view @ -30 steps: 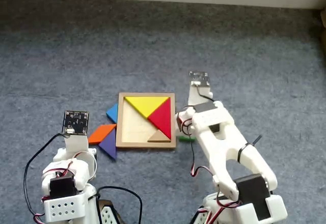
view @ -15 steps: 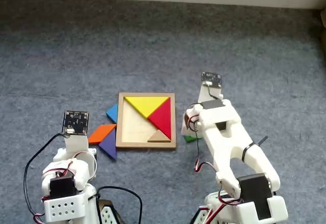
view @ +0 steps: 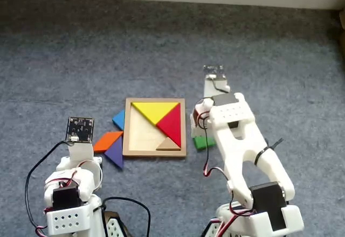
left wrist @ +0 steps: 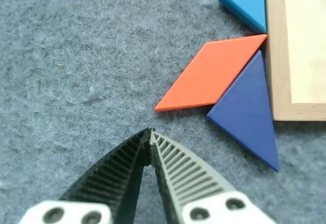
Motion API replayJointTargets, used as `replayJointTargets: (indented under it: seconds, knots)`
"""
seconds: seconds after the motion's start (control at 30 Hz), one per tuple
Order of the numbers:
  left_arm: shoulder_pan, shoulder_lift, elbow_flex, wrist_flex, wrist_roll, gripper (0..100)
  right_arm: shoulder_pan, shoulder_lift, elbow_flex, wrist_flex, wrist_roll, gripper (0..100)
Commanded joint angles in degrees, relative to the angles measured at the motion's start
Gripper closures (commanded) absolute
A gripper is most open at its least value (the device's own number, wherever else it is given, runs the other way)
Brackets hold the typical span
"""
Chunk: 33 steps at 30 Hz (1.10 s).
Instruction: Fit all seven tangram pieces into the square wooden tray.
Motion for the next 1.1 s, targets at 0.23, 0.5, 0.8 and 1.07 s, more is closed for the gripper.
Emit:
replayJointTargets:
  seconds: [0.23, 0.5, 0.8, 1.07]
  knots:
    - [-0.5, -2.7, 1.1, 0.3, -0.5, 99, -5.8, 6.1, -3.6, -0.1, 1.3, 74.6]
    - [-0.5, -2.7, 1.1, 0.3, -0.5, 99, -3.2, 16.0, -11.7, -1.0, 5.2, 74.6]
    - [-0.5, -2.7, 1.1, 0.3, -0.5, 99, -2.0, 19.0, -12.3, -0.9, 7.2, 79.5]
    - [-0.5, -2.7, 1.1, 0.3, -0.5, 99, -2.0, 15.3, -12.6, -0.9, 7.3, 96.1]
